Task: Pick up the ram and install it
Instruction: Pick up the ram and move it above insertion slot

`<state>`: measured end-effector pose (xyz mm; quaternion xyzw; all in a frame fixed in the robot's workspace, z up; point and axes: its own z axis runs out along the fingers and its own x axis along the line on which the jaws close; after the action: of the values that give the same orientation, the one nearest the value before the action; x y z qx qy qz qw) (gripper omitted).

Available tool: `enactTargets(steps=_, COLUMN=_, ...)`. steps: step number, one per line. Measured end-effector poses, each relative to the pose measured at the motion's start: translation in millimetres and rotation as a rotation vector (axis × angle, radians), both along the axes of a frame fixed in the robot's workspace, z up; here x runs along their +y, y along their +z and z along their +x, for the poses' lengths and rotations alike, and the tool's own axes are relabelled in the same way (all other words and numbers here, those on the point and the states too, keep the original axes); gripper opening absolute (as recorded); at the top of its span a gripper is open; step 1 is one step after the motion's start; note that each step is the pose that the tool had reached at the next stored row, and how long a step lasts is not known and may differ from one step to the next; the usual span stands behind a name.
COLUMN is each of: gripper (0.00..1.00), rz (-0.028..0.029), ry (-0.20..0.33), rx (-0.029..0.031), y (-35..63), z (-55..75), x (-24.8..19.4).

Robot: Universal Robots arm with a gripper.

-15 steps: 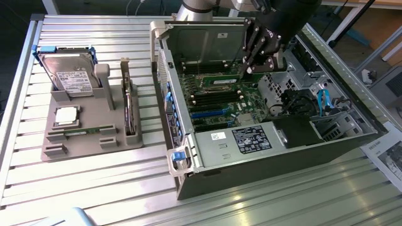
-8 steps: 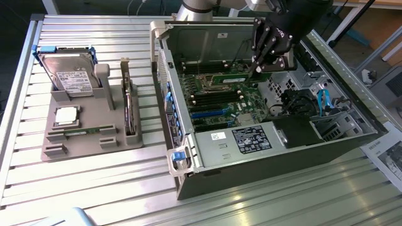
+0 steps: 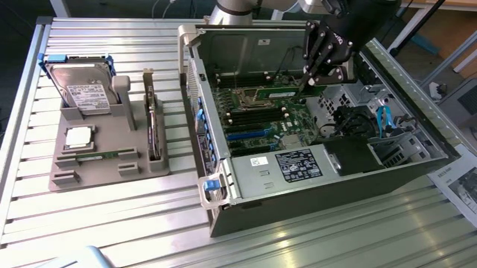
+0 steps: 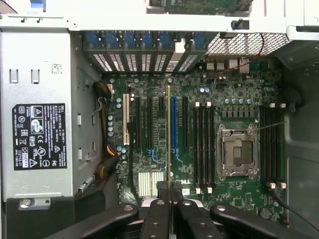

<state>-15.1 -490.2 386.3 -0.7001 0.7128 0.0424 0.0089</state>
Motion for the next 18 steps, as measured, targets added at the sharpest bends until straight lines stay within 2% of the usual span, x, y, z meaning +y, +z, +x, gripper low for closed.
enactTargets(steps=4, gripper=0.12, rz=0.0002, ry=0.000, rx=-0.0001, y=-0.5, z=-0.1, x=10.0)
enactTargets(steps=10, gripper=0.12, rz=0.0002, ry=0.000, rx=-0.0001, y=-0.8, z=-0.1, x=22.0)
enactTargets(steps=18, gripper=0.12, rz=0.0003, ry=0.000, rx=-0.0001, y=-1.2, z=-0.1, x=41.7)
